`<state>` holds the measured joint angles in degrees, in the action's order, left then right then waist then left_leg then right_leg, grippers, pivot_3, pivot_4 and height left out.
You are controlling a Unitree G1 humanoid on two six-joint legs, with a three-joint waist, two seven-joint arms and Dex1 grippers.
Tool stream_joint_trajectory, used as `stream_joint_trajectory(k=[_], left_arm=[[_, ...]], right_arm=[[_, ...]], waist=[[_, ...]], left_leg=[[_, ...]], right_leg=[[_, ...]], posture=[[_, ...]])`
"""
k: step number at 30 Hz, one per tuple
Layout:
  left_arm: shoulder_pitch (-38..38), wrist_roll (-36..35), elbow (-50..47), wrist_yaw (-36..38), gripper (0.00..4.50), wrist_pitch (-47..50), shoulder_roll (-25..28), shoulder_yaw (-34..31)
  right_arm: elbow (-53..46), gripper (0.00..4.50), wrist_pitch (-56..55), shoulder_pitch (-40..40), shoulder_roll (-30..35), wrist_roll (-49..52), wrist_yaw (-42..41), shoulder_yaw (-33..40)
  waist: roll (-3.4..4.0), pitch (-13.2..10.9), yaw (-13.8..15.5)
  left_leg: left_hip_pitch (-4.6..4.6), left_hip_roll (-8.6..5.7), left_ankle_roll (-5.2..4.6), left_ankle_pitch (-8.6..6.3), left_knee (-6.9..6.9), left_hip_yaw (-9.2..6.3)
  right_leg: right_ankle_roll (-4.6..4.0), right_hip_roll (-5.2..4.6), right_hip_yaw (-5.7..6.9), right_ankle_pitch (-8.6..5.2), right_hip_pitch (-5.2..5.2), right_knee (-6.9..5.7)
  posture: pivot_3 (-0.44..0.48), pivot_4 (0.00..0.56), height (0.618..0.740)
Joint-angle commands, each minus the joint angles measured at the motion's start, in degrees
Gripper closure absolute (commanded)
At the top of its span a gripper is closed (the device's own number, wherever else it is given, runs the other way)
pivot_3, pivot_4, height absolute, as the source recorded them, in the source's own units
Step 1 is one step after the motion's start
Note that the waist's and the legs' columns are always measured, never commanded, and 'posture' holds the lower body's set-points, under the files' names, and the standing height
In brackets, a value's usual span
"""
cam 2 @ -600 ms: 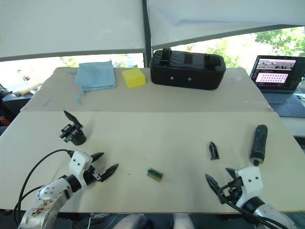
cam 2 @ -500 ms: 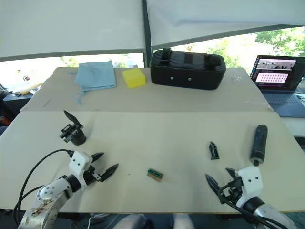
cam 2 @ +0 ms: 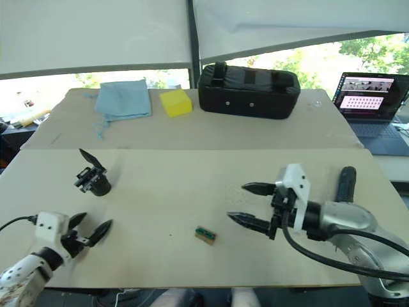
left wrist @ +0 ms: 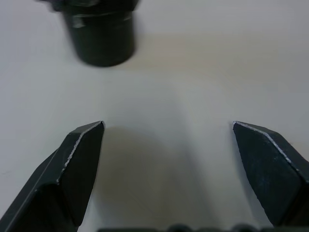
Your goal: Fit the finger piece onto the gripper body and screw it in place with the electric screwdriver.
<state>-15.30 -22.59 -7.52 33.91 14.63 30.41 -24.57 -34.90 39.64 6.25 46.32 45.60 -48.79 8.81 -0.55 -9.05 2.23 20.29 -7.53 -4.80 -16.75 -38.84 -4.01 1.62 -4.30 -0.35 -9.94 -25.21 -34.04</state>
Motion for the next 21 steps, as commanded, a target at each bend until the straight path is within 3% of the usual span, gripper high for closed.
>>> stream_joint_trajectory(k=[1,11,21], left_arm=[[4.21,0.6,6.03,0.68,0.0,-3.18,2.48,-2.26],[18.49,5.42,24.4,4.76,0.0,-10.25,6.78,2.63],[24.73,6.5,27.33,6.75,0.0,-11.39,5.8,6.89]], right_arm=[[0.69,0.02,-0.37,2.54,-0.02,0.09,-0.86,-1.14],[1.12,0.02,-2.29,2.12,-0.45,-3.25,-0.9,-2.86],[0.16,0.02,-2.1,1.06,-2.03,-4.71,0.3,-3.36]], waist=[[-0.06,-0.03,0.34],[-0.21,-0.02,0.15],[-0.21,-0.02,0.56]], left_leg=[[-0.01,-0.03,-0.03,-0.02,-0.01,0.0],[0.01,-0.41,0.11,-0.05,-0.02,0.02],[0.01,-0.43,0.18,-0.05,-0.11,0.0]], right_leg=[[-0.08,-0.02,0.0,0.05,0.0,0.01],[-0.29,-0.12,0.12,0.18,-0.12,0.0],[-0.28,-0.16,0.19,0.18,-0.04,-0.02]], posture=[[0.0,0.15,0.74],[0.0,0.15,0.74],[0.0,0.15,0.74]])
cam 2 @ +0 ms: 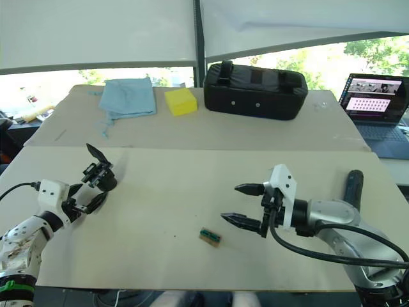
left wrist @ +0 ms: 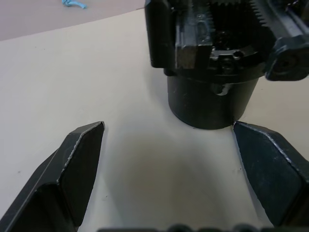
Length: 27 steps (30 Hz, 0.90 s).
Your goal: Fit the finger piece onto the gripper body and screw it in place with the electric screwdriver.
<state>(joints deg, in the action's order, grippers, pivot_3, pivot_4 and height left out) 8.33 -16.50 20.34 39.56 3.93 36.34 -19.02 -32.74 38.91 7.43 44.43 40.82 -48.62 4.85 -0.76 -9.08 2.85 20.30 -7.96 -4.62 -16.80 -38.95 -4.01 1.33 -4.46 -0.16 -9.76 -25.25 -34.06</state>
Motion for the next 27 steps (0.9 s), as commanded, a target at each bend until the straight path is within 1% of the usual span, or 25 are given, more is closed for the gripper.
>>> stream_joint_trajectory(k=[1,5,10,12,14,15,16,18,24,25,27], left_arm=[[1.19,0.47,-0.65,1.2,0.0,-0.69,-0.18,1.67],[2.74,0.44,-0.42,0.56,0.0,-0.26,-1.02,2.53],[5.96,1.09,2.91,-1.73,0.0,-1.02,-2.56,2.66],[6.35,1.15,3.82,-1.26,0.0,-1.65,-2.75,2.99],[6.15,1.1,4.05,-1.11,0.53,-2.21,-3.04,3.13],[6.05,1.07,4.07,-1.11,0.87,-2.42,-3.18,3.16],[5.95,1.04,4.08,-1.14,1.34,-2.61,-3.29,3.19],[5.33,0.34,2.84,-0.97,2.15,-2.32,-3.95,3.32],[3.24,-0.89,-3.48,-1.38,2.13,0.06,-5.47,3.66],[2.62,-1.14,-5.86,-1.81,2.13,0.99,-5.88,3.78],[0.58,-2.1,-15.71,-3.0,2.13,4.59,-7.72,5.99]], right_arm=[[-2.05,0.02,-1.27,-0.16,-0.25,0.09,0.27,0.74],[-2.0,0.02,-1.3,-0.47,-0.66,-0.02,0.74,0.91],[-1.67,0.02,-1.47,0.32,-0.88,-0.49,0.69,0.23],[-1.37,0.02,-1.38,0.87,-1.06,-0.44,0.76,0.29],[-1.32,0.0,-1.36,0.92,-1.19,-0.53,0.78,0.39],[-1.33,0.0,-1.37,0.87,-1.23,-0.61,0.74,0.42],[-1.38,0.0,-1.39,0.75,-1.3,-0.72,0.71,0.44],[-2.32,0.0,-1.33,-0.14,-1.54,-0.61,0.99,0.54],[-3.65,0.0,-1.46,-1.74,-2.04,-0.56,1.31,0.69],[-3.65,0.0,-1.56,-1.82,-2.01,-0.65,1.22,0.75],[-3.12,0.0,-1.86,-1.22,-2.13,-0.88,1.24,1.04]], waist=[[0.0,0.0,-0.16],[0.0,0.0,-0.49],[-0.03,0.01,-0.55],[-0.03,0.01,-0.64],[-0.02,0.01,-0.67],[-0.03,0.01,-0.66],[-0.03,0.01,-0.65],[-0.02,0.01,-0.6],[-0.02,0.01,-0.54],[-0.03,0.01,-0.53],[-0.03,0.01,-0.56]], left_leg=[[0.0,0.0,0.01,0.01,-0.01,0.0],[-0.02,0.01,0.05,0.03,0.01,0.0],[-0.01,0.01,0.04,0.03,0.0,0.0],[-0.01,0.01,0.04,0.03,0.01,0.0],[-0.01,0.01,0.04,0.03,0.01,0.0],[-0.01,0.01,0.04,0.03,0.01,0.0],[-0.01,0.01,0.04,0.03,0.01,0.0],[-0.01,0.01,0.04,0.03,0.0,0.0],[-0.01,-0.03,-0.02,0.0,0.0,0.0],[-0.01,-0.04,-0.03,-0.01,0.0,0.0],[0.0,-0.04,-0.04,-0.02,0.0,0.0]], right_leg=[[0.01,0.0,-0.01,0.01,0.0,-0.01],[0.0,0.02,-0.02,0.01,-0.03,-0.03],[-0.01,0.02,0.0,0.02,-0.04,-0.02],[-0.01,0.03,0.0,0.02,-0.05,-0.03],[-0.01,0.03,0.0,0.02,-0.06,-0.03],[-0.01,0.03,0.0,0.02,-0.06,-0.03],[-0.01,0.03,0.0,0.02,-0.06,-0.03],[-0.01,0.02,-0.01,0.02,-0.04,-0.03],[-0.01,0.01,-0.01,0.02,-0.04,-0.01],[-0.01,0.01,0.0,0.02,-0.04,-0.01],[0.0,0.01,0.0,0.02,-0.04,0.0]], posture=[[0.0,0.15,0.74],[0.0,0.15,0.74],[0.0,0.15,0.74],[0.0,0.15,0.74],[0.0,0.15,0.74],[0.0,0.15,0.74],[0.0,0.15,0.74],[0.0,0.15,0.74],[0.0,0.15,0.74],[0.0,0.15,0.74],[0.0,0.15,0.74]])
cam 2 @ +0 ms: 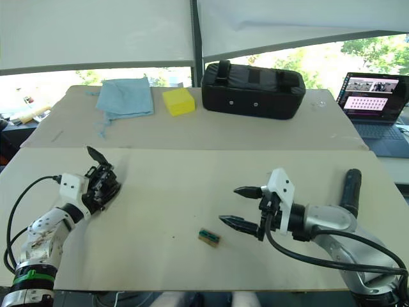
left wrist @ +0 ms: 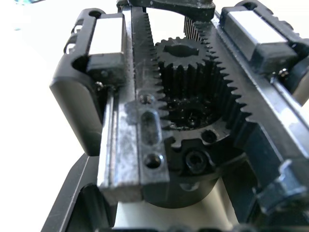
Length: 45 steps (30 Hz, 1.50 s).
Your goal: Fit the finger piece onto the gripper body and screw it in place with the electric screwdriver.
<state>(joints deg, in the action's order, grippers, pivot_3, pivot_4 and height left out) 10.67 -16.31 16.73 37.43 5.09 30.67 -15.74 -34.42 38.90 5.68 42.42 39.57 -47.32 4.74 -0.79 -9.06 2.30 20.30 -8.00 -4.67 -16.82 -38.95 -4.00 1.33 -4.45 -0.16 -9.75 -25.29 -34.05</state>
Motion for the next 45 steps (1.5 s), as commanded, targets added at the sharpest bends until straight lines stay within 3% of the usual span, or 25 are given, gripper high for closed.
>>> stream_joint_trajectory(k=[1,4,8,14,22,24,28,29,32,37,40,45], left_arm=[[-2.55,-2.8,-17.16,-2.09,2.13,5.91,-3.13,3.88],[-2.97,-2.23,-30.17,-8.09,2.13,13.29,-7.46,8.42],[-0.78,1.77,-36.55,-15.28,2.13,18.88,-12.96,14.62],[2.23,7.18,-34.18,-21.23,2.13,20.7,-19.43,21.99],[5.14,9.07,-23.9,-19.2,2.13,16.88,-23.59,26.75],[4.29,8.34,-22.06,-16.91,2.13,16.14,-23.04,26.86],[2.9,6.24,-20.9,-10.42,0.22,16.53,-18.93,25.37],[2.69,5.55,-20.63,-7.72,0.06,16.27,-16.91,24.94],[3.61,3.85,-18.38,0.56,0.06,14.65,-11.12,24.37],[11.29,1.32,-4.68,19.28,0.06,5.92,-3.77,24.4],[17.35,2.68,4.65,26.05,0.06,0.4,-3.32,25.63],[26.83,5.23,19.78,29.22,0.06,-7.75,-7.53,25.89]], right_arm=[[-1.27,0.0,-2.06,0.75,-0.19,0.22,0.01,1.28],[-1.01,0.0,-2.66,1.23,-0.83,-0.37,0.79,1.42],[-1.49,0.0,-2.66,0.76,-1.48,-0.58,2.08,1.5],[-2.64,0.0,-1.95,0.12,-0.55,-1.09,3.04,2.33],[-5.81,0.0,-0.87,-3.45,-0.16,-0.74,5.75,3.98],[-6.05,0.0,-1.01,-3.88,-0.17,-1.14,6.24,3.74],[-6.18,0.0,-1.03,-3.92,-0.23,-1.21,7.19,3.66],[-6.16,0.0,-1.05,-3.91,-0.19,-1.2,7.33,3.74],[-6.02,0.0,-1.17,-3.89,-0.04,-1.17,7.43,3.85],[-5.48,0.0,-1.64,-3.46,0.37,-1.64,7.18,3.84],[-5.46,0.0,-1.61,-3.22,0.57,-1.63,7.1,4.04],[-6.64,0.0,-1.45,-3.79,0.42,-1.96,7.78,3.76]], waist=[[-0.01,-0.01,0.07],[-0.23,-0.14,0.6],[-0.36,-0.2,0.3],[-0.36,-0.2,-0.2],[-0.37,-0.21,0.2],[-0.37,-0.21,0.2],[-0.36,-0.2,0.09],[-0.36,-0.2,-0.03],[-0.32,-0.18,-0.3],[-0.29,-0.17,-0.09],[-0.3,-0.17,0.02],[-0.31,-0.17,0.13]], left_leg=[[0.02,0.0,-0.03,-0.02,0.0,0.0],[0.09,-0.03,-0.08,-0.05,-0.06,-0.01],[0.15,-0.04,-0.07,-0.04,-0.14,0.0],[0.1,0.02,0.09,0.05,-0.12,0.01],[0.13,0.01,0.14,0.09,-0.15,0.0],[0.12,0.01,0.13,0.09,-0.15,0.0],[0.11,0.0,0.13,0.09,-0.15,0.0],[0.08,0.0,0.14,0.09,-0.15,0.0],[0.01,0.02,0.18,0.11,-0.14,0.0],[-0.05,0.05,0.34,0.22,-0.16,0.0],[-0.04,0.05,0.37,0.26,-0.2,0.0],[0.02,0.04,0.28,0.23,-0.23,-0.01]], right_leg=[[0.0,-0.01,-0.01,0.0,0.0,0.01],[0.05,-0.04,-0.01,0.01,0.01,0.02],[0.06,-0.01,-0.03,0.01,-0.04,-0.01],[0.05,0.04,-0.18,0.02,-0.05,-0.06],[0.04,0.03,-0.3,0.02,-0.06,-0.09],[0.04,0.03,-0.3,0.02,-0.04,-0.08],[0.04,0.04,-0.3,0.02,-0.05,-0.1],[0.04,0.04,-0.3,0.02,-0.04,-0.1],[0.04,0.05,-0.3,0.02,-0.02,-0.16],[-0.04,0.06,-0.19,0.07,0.03,-0.24],[-0.11,0.04,-0.03,0.12,0.05,-0.23],[-0.13,0.02,0.02,0.17,0.02,-0.14]], posture=[[0.0,0.15,0.74],[0.0,0.15,0.74],[0.0,0.15,0.74],[0.0,0.15,0.74],[0.0,0.15,0.74],[0.0,0.15,0.74],[0.0,0.15,0.74],[0.0,0.15,0.74],[0.0,0.15,0.74],[0.0,0.15,0.74],[0.0,0.15,0.74],[0.0,0.15,0.74]])
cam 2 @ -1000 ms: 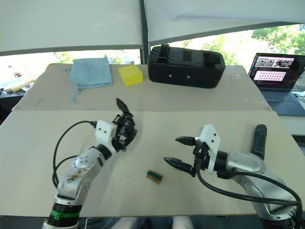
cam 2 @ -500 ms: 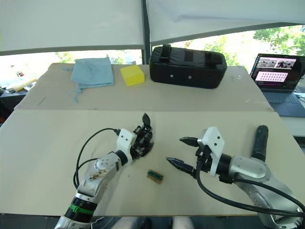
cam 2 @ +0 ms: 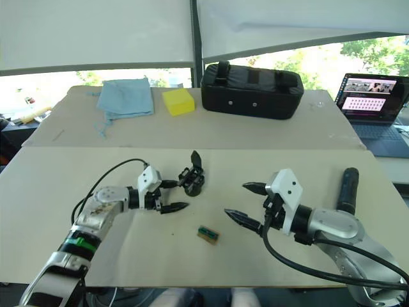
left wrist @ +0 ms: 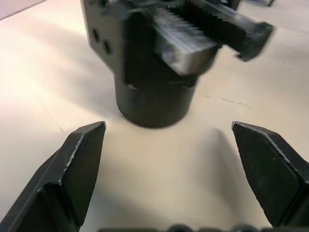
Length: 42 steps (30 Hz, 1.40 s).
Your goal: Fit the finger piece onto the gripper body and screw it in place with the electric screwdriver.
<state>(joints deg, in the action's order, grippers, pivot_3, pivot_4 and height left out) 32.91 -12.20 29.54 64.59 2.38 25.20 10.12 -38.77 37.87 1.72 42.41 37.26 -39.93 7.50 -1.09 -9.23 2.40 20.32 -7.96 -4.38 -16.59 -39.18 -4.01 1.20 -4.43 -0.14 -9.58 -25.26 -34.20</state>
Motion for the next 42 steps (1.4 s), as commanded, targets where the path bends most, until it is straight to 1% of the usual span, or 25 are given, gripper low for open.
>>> stream_joint_trajectory(k=[1,6,7,8,9,10,11,12,14,16,18,19,20,22,24,26,29,31,34,35,36,38,39,40,42], left_arm=[[6.18,1.57,9.89,2.79,0.06,-6.38,-2.84,-0.03],[11.02,3.01,19.74,5.29,0.06,-11.83,-5.82,-0.81],[11.65,3.24,21.08,5.28,0.56,-12.63,-6.26,-1.1],[11.96,3.52,22.0,6.03,0.8,-13.48,-6.43,-1.07],[12.02,3.66,22.53,6.93,1.27,-14.06,-6.5,-1.03],[12.04,3.73,22.95,7.7,1.63,-14.54,-6.51,-1.02],[11.62,3.55,22.42,8.74,2.11,-14.68,-6.37,-1.03],[10.93,3.05,20.95,9.58,2.11,-14.06,-6.2,-1.16],[7.51,0.56,12.14,9.46,2.11,-9.5,-6.28,-1.75],[3.55,-0.7,1.43,5.46,2.11,-3.37,-7.03,-2.1],[-0.45,-0.45,-8.73,-1.13,2.11,3.07,-8.42,-2.17],[-3.27,-0.65,-15.63,-4.9,2.11,7.02,-9.77,-1.73],[-6.09,0.15,-22.16,-9.45,2.11,10.25,-11.54,-0.99],[-9.66,1.8,-30.21,-17.15,2.11,15.47,-14.71,-0.27],[-11.52,4.78,-33.2,-23.58,2.11,18.06,-16.77,0.43],[-12.53,6.79,-34.55,-26.68,2.11,18.91,-17.37,1.54],[-12.28,10.44,-30.71,-32.63,2.11,16.51,-18.91,2.78],[-12.32,11.43,-28.9,-33.81,2.11,15.14,-18.95,3.32],[-12.85,12.15,-26.69,-33.6,2.11,13.98,-18.34,4.22],[-12.98,11.89,-26.26,-33.45,1.61,14.1,-18.2,4.09],[-13.19,11.2,-26.15,-32.83,1.08,14.48,-18.06,3.91],[-13.69,10.18,-26.73,-31.44,0.26,15.44,-16.98,3.48],[-13.87,9.59,-27.35,-30.46,0.05,16.32,-16.1,3.09],[-13.89,9.08,-27.82,-29.66,0.05,16.97,-15.23,2.68],[-13.87,7.45,-29.41,-26.64,0.05,19.21,-11.58,1.33]], right_arm=[[-2.71,0.0,-0.24,0.02,0.31,0.42,0.72,0.94],[-3.67,0.0,-0.19,-1.1,0.09,0.41,1.82,1.13],[-3.72,0.0,-0.27,-1.26,0.08,0.31,1.98,1.1],[-3.8,0.0,-0.39,-1.44,0.06,0.17,2.17,1.14],[-3.88,0.0,-0.47,-1.59,-0.03,0.09,2.46,1.24],[-3.97,0.0,-0.52,-1.7,-0.1,0.04,2.69,1.29],[-4.22,0.0,-0.58,-1.95,-0.18,0.02,3.0,1.46],[-4.59,0.0,-0.57,-2.33,-0.24,0.14,3.32,1.71],[-5.7,0.0,-0.76,-3.78,-0.1,0.09,3.71,2.09],[-6.66,0.0,-0.81,-4.81,0.02,0.09,4.03,2.27],[-7.66,0.0,-0.69,-5.93,-0.05,0.49,4.46,2.65],[-8.33,0.0,-0.61,-6.7,0.04,0.72,4.5,2.91],[-8.91,0.0,-0.45,-7.32,0.11,0.97,4.55,3.08],[-9.55,0.0,-0.26,-7.88,0.12,1.11,4.72,2.99],[-9.67,0.0,-0.18,-7.77,-0.19,0.88,5.19,2.43],[-9.71,0.0,-0.08,-7.6,-0.42,0.86,5.66,2.15],[-9.35,0.0,-0.4,-7.76,-0.8,0.34,5.91,1.28],[-9.18,0.0,-0.5,-7.66,-0.91,0.0,5.97,0.79],[-8.47,0.0,-0.65,-6.98,-0.99,-0.6,6.28,0.11],[-8.21,0.0,-0.58,-6.61,-1.08,-0.79,6.58,-0.11],[-8.0,0.0,-0.52,-6.34,-1.2,-0.97,6.87,-0.24],[-7.6,0.0,-0.35,-6.01,-0.92,-1.57,7.13,-0.28],[-7.53,0.0,-0.2,-5.97,-0.48,-1.91,7.02,-0.12],[-7.45,0.0,-0.01,-5.91,0.01,-2.04,6.81,0.21],[-7.79,0.0,2.31,-5.58,2.06,0.1,5.96,2.91]], waist=[[-0.01,0.0,0.06],[-0.01,0.0,-0.4],[-0.01,0.0,-0.36],[-0.01,0.0,-0.33],[-0.01,0.0,-0.3],[-0.01,0.0,-0.27],[-0.01,0.0,-0.27],[-0.01,0.0,-0.29],[-0.01,0.0,-0.48],[-0.01,0.01,-0.49],[0.0,0.01,-0.46],[-0.01,0.01,-0.25],[-0.01,0.01,-0.12],[-0.01,0.0,0.06],[-0.02,-0.01,0.26],[-0.04,-0.02,0.31],[-0.05,-0.02,0.0],[-0.06,-0.03,-0.04],[-0.06,-0.02,0.01],[-0.06,-0.02,0.03],[-0.06,-0.02,0.03],[-0.05,-0.02,0.03],[-0.05,-0.02,0.02],[-0.05,-0.02,-0.04],[-0.04,-0.02,-0.25]], left_leg=[[0.02,0.0,-0.03,-0.02,-0.01,0.0],[0.14,0.0,-0.19,-0.09,-0.01,0.0],[0.16,0.0,-0.2,-0.1,-0.01,0.0],[0.2,0.0,-0.2,-0.1,-0.01,0.0],[0.23,0.0,-0.21,-0.09,-0.03,0.0],[0.23,0.0,-0.21,-0.09,-0.04,0.0],[0.23,0.0,-0.21,-0.1,-0.06,0.0],[0.25,0.0,-0.21,-0.1,-0.08,0.0],[0.26,0.0,-0.21,-0.1,-0.09,0.0],[0.29,0.01,-0.24,-0.11,-0.08,0.0],[0.48,0.0,-0.36,-0.06,-0.11,0.01],[0.75,-0.01,-0.67,0.12,-0.27,0.01],[1.03,-0.01,-0.7,0.13,-0.62,0.0],[1.11,-0.03,-0.72,0.11,-0.76,0.0],[1.14,-0.08,-0.64,0.06,-0.86,0.01],[1.12,-0.09,-0.29,-0.13,-0.89,0.01],[0.92,-0.02,-0.01,0.0,-0.87,0.03],[0.87,0.07,0.08,0.07,-0.82,0.03],[0.87,0.16,0.3,0.21,-0.82,0.03],[0.86,0.16,0.31,0.22,-0.82,0.02],[0.87,0.16,0.31,0.23,-0.82,0.02],[0.87,0.14,0.28,0.22,-0.84,0.03],[0.87,0.12,0.26,0.2,-0.85,0.03],[0.87,0.12,0.25,0.2,-0.86,0.03],[0.87,0.12,0.24,0.19,-0.85,0.03]], right_leg=[[0.0,0.0,0.01,0.0,0.0,0.01],[0.0,0.0,0.02,0.0,-0.15,0.07],[0.0,0.0,0.03,0.0,-0.17,0.08],[0.0,-0.01,0.04,0.0,-0.2,0.08],[0.0,-0.01,0.03,0.0,-0.22,0.08],[0.0,-0.01,0.03,0.0,-0.22,0.08],[0.0,-0.01,0.01,0.0,-0.21,0.06],[0.0,-0.01,0.0,0.0,-0.22,0.07],[0.0,-0.01,-0.1,0.0,-0.22,0.05],[0.0,0.0,-0.3,0.0,-0.28,0.01],[0.0,0.0,-0.34,0.01,-0.49,-0.03],[0.02,0.01,-0.36,0.02,-0.75,-0.11],[0.03,0.05,-0.33,0.02,-0.98,-0.35],[0.03,0.03,-0.36,0.02,-1.02,-0.66],[0.07,0.02,-0.39,0.04,-0.99,-0.56],[0.13,0.01,-0.44,0.06,-0.91,-0.5],[0.13,0.03,-0.49,0.09,-0.81,-0.68],[0.36,0.07,-0.45,-0.05,-0.8,-0.72],[0.35,0.13,-0.4,-0.04,-0.86,-0.83],[-0.02,0.12,-0.4,0.18,-0.85,-0.83],[-0.09,0.12,-0.4,0.23,-0.85,-0.81],[-0.11,0.11,-0.4,0.24,-0.84,-0.8],[-0.11,0.1,-0.41,0.24,-0.83,-0.79],[-0.11,0.1,-0.41,0.24,-0.83,-0.79],[-0.11,0.11,-0.41,0.24,-0.85,-0.8]], posture=[[0.0,0.15,0.74],[0.0,0.15,0.74],[0.0,0.15,0.74],[0.0,0.15,0.74],[0.0,0.15,0.74],[0.0,0.15,0.74],[0.0,0.15,0.74],[0.0,0.15,0.74],[0.0,0.15,0.74],[0.0,0.15,0.74],[0.0,0.15,0.74],[0.0,0.15,0.74],[0.0,0.15,0.74],[0.0,0.15,0.74],[0.0,0.15,0.74],[0.0,0.15,0.74],[0.0,0.15,0.74],[0.0,0.15,0.74],[0.0,0.15,0.74],[0.0,0.15,0.74],[0.0,0.15,0.74],[0.0,0.15,0.74],[0.0,0.15,0.74],[0.0,0.15,0.74],[0.0,0.15,0.74]])
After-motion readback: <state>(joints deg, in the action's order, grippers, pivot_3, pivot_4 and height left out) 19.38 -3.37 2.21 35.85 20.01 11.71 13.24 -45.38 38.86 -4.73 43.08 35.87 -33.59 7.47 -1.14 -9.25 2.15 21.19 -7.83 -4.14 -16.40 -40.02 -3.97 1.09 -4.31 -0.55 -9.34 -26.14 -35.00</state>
